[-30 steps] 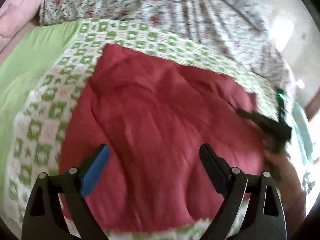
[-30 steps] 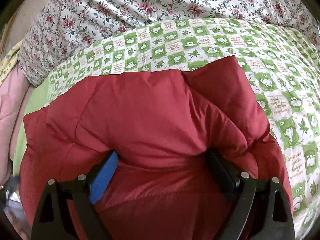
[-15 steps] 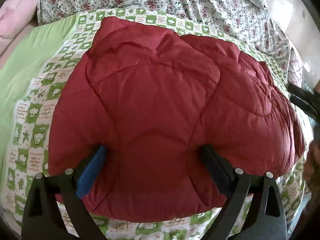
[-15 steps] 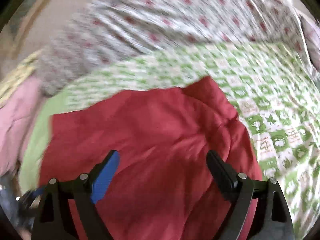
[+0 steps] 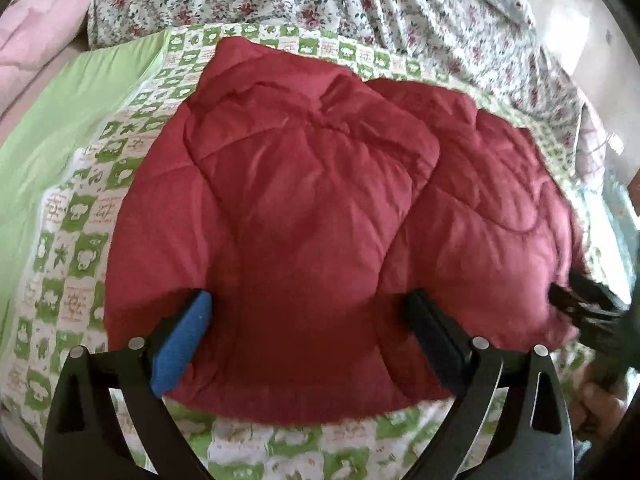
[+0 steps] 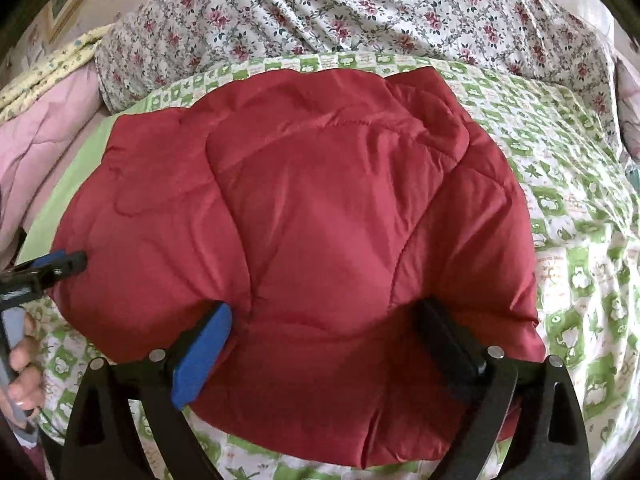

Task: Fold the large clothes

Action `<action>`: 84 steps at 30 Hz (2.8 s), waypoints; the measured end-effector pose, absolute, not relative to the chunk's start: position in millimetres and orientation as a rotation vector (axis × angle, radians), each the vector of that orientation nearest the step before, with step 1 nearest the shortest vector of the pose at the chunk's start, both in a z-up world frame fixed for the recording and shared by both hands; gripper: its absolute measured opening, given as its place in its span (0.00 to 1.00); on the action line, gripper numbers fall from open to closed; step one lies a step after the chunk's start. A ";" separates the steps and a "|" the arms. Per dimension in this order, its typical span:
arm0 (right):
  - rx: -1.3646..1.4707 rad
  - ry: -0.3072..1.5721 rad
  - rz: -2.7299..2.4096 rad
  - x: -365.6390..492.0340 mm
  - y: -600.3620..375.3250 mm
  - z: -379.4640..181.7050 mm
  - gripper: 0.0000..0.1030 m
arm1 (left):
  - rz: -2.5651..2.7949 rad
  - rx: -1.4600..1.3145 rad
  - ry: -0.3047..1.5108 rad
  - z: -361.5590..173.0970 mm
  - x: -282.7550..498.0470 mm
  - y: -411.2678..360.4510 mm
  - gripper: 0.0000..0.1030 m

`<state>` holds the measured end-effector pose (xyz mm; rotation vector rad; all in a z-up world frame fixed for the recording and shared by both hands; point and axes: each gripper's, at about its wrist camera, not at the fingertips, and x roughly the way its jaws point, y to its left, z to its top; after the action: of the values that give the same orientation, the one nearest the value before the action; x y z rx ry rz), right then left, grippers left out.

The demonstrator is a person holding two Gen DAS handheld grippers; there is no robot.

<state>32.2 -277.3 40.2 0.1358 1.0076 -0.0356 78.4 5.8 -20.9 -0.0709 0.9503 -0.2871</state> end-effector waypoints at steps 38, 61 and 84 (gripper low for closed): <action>0.189 0.904 0.070 3.0 -252.4 88.1 0.80 | -0.298 0.011 0.909 4.2 64.8 -11.2 0.92; 0.232 1.015 0.011 85.7 -284.4 43.7 0.58 | -0.234 0.139 1.003 -33.5 140.5 -49.8 1.00; 0.178 1.008 -0.054 75.9 -297.7 43.4 0.63 | -0.224 0.054 0.964 -5.8 109.6 -21.8 1.00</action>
<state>75.9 -297.7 43.4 0.1784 1.0081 -0.0536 109.6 -21.8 -5.8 0.0538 0.9637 -0.2244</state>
